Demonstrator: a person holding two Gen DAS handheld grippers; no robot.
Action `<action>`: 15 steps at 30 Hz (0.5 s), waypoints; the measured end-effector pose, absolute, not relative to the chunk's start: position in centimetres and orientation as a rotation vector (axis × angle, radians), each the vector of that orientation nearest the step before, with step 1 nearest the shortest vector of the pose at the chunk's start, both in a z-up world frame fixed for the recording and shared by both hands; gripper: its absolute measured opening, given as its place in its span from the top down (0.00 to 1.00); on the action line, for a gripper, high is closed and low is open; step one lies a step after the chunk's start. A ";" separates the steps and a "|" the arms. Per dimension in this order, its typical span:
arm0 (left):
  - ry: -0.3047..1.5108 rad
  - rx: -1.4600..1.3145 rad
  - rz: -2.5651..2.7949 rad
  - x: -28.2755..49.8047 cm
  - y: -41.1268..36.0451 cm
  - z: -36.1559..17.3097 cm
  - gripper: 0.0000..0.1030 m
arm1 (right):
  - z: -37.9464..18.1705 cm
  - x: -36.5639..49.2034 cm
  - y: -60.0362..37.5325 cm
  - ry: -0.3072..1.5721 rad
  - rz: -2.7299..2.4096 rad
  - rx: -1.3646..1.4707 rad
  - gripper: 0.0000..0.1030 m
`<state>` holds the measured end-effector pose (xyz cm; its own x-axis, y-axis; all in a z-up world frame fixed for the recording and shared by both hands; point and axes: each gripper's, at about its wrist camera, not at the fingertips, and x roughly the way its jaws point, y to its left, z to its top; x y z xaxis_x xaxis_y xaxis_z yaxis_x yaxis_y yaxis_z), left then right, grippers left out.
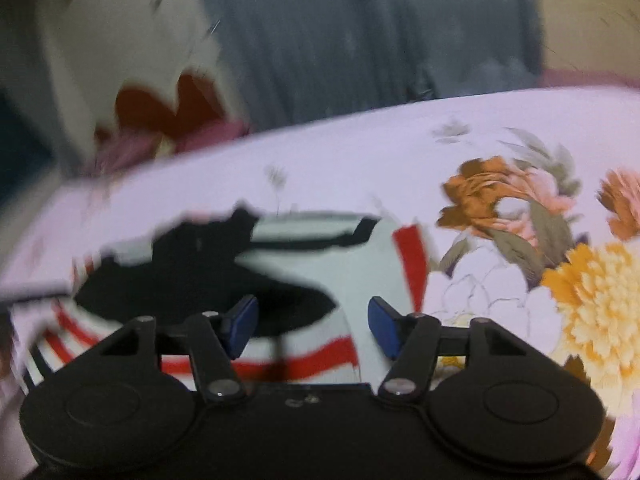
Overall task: Fold small clothes
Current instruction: 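Lift the hem with both grippers and fold it up toward the black collar, then lay the folded hem onto the collar and open both grippers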
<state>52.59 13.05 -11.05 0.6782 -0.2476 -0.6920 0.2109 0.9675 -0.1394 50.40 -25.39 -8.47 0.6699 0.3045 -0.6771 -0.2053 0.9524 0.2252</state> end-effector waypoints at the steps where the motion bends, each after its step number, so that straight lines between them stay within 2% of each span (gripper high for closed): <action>1: 0.790 -0.026 -0.257 52.8 12.7 -11.2 0.30 | -8.6 50.8 -24.8 0.790 0.297 0.113 0.42; 3: 0.792 0.019 -0.248 53.6 11.7 -11.3 0.31 | -8.9 51.7 -23.5 0.786 0.295 0.076 0.44; 4: 0.791 0.040 -0.244 53.8 11.3 -11.3 0.41 | -9.3 52.5 -22.4 0.801 0.274 0.018 0.47; 5: 0.788 0.059 -0.237 54.0 11.1 -11.3 0.58 | -9.5 52.9 -21.6 0.806 0.261 -0.034 0.50; 6: 0.771 0.084 -0.220 53.9 10.9 -11.3 0.71 | -9.7 53.1 -20.7 0.799 0.252 -0.086 0.59; 7: 0.747 0.083 -0.219 53.8 11.0 -10.9 0.93 | -9.6 53.3 -20.0 0.791 0.255 -0.121 0.78; 8: 0.720 0.047 -0.216 53.5 11.4 -10.4 0.97 | -9.5 53.3 -19.5 0.780 0.239 -0.158 0.87; 9: 0.678 0.003 -0.204 53.2 11.8 -9.6 0.97 | -9.3 53.4 -19.2 0.768 0.236 -0.179 0.90; 12: 0.579 -0.009 -0.156 52.3 12.2 -8.2 0.97 | -7.6 52.7 -19.8 0.651 0.220 -0.145 0.90; 15: 0.624 0.012 -0.122 53.9 11.9 -9.0 0.97 | -7.8 53.3 -20.5 0.621 0.162 -0.135 0.92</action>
<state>53.91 11.92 -8.96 0.8046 -0.1099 -0.5836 0.1174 0.9928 -0.0250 53.32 -20.50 -7.78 0.8013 0.1103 -0.5880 -0.1910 0.9786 -0.0766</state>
